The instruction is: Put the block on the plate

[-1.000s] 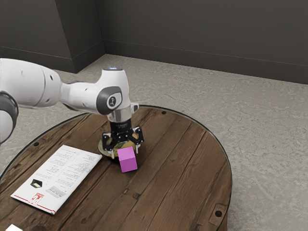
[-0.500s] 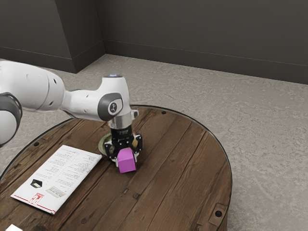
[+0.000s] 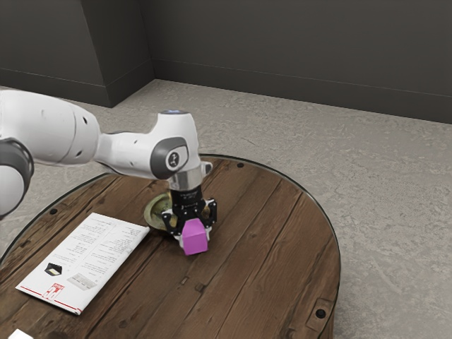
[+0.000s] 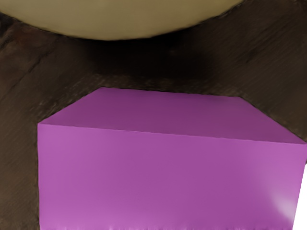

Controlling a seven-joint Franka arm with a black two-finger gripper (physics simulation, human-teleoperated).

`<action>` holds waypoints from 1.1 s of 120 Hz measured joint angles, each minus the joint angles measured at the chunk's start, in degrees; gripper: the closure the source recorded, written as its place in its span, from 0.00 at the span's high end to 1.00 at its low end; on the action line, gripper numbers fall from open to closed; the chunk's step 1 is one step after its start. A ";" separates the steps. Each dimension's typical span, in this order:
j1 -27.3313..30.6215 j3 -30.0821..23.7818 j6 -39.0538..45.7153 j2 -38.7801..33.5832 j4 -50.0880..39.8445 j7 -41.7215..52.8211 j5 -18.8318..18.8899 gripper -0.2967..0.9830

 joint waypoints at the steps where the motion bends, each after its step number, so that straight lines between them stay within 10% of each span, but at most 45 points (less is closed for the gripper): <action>1: -0.12 -0.06 -0.01 -0.02 0.00 -0.01 0.00 0.50; 132: 11.29 -1.66 -7.11 -1.04 8.13 1.24 3.74 0.49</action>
